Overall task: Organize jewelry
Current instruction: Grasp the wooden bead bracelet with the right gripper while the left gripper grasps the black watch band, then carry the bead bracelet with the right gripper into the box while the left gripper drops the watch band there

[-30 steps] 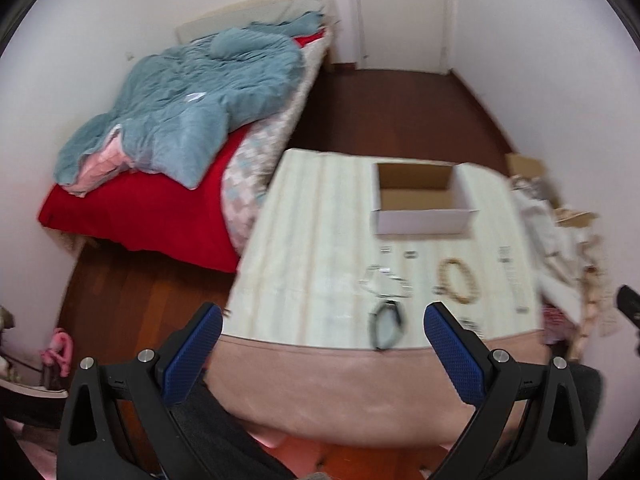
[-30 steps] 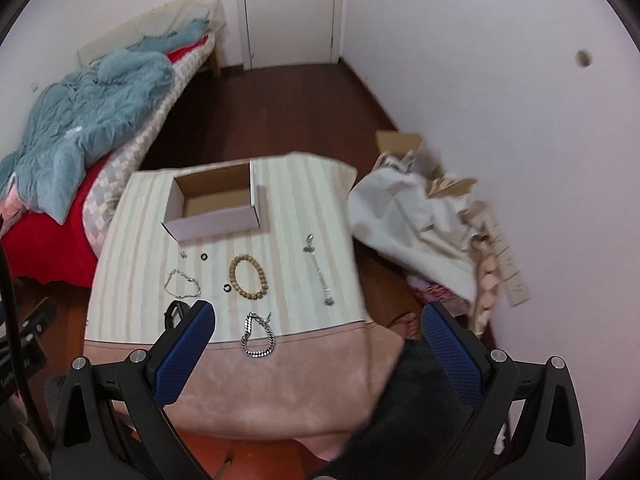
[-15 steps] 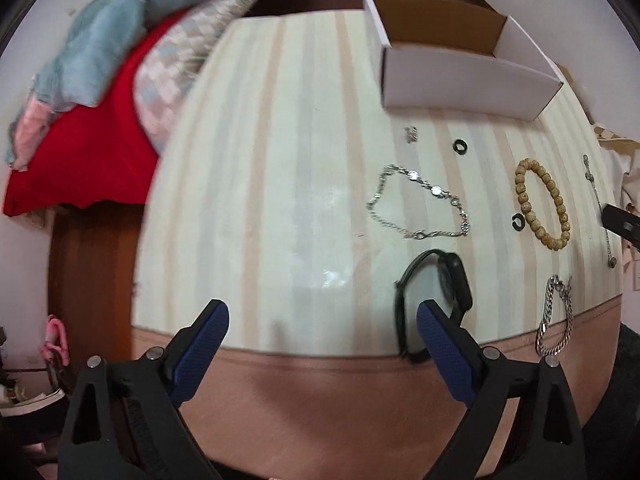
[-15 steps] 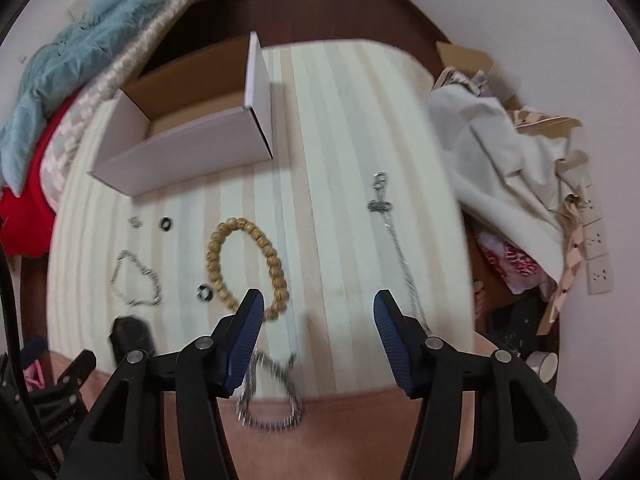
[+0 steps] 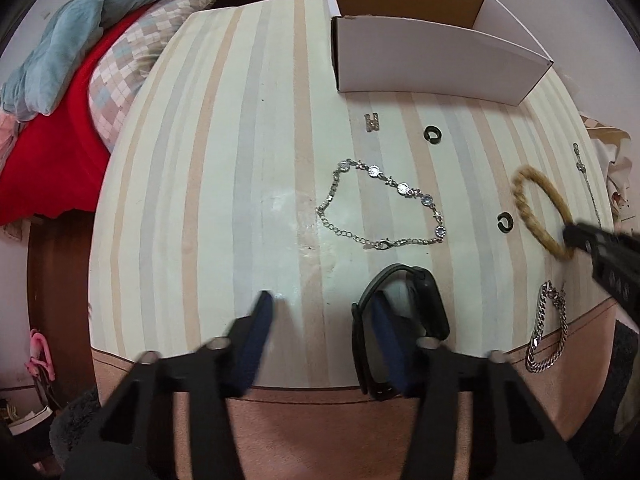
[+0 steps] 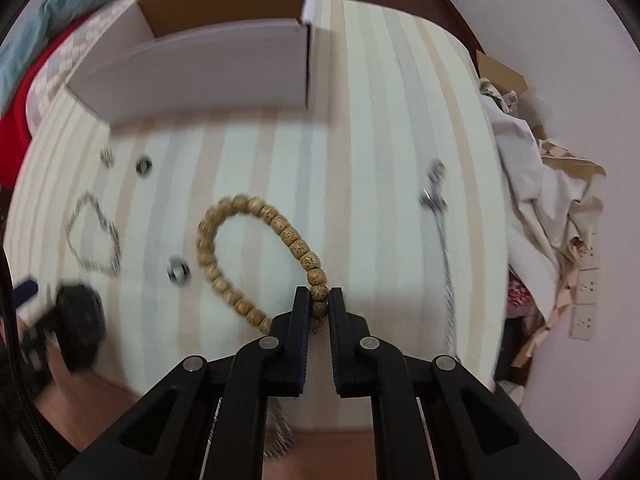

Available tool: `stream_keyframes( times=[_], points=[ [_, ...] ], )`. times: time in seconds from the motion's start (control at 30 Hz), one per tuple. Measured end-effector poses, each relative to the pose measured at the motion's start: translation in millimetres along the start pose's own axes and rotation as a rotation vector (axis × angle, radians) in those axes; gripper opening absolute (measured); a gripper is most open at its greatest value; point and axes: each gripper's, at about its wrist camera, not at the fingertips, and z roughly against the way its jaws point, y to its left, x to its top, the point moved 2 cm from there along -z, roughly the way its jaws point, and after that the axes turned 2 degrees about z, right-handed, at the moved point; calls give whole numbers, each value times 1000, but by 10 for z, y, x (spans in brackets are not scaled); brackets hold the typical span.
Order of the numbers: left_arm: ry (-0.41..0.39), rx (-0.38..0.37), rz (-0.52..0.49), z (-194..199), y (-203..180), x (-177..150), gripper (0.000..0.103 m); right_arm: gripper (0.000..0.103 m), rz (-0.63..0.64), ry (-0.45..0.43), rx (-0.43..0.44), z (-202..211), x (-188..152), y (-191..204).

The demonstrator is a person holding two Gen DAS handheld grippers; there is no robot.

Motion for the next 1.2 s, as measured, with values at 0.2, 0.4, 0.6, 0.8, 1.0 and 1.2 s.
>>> stream_keyframes(
  times=[0.2,0.4,0.6,0.8,1.0,1.2],
  points=[
    [11,-25,-2,-81,-22,-29,37,18,-22,1,-18,60,-239,-141],
    [-3,-56,-6,-40,-78,-69,6,24,-45,-26,-50,32,-176,-188],
    [-23,-45,-6,-13,-131,-92,5,19,-21,-35,-63,10,-149,-149],
    [-28,-47,-3,0,-124,-70,5,10,3,-47,-82,31,-164,-22],
    [-71,-58,7,232,-74,-9,5,9,-85,-79,38,192,-157,-106],
    [-153,-109,37,722,0,207,5,9,-135,-191,152,748,13,-90]
  ],
)
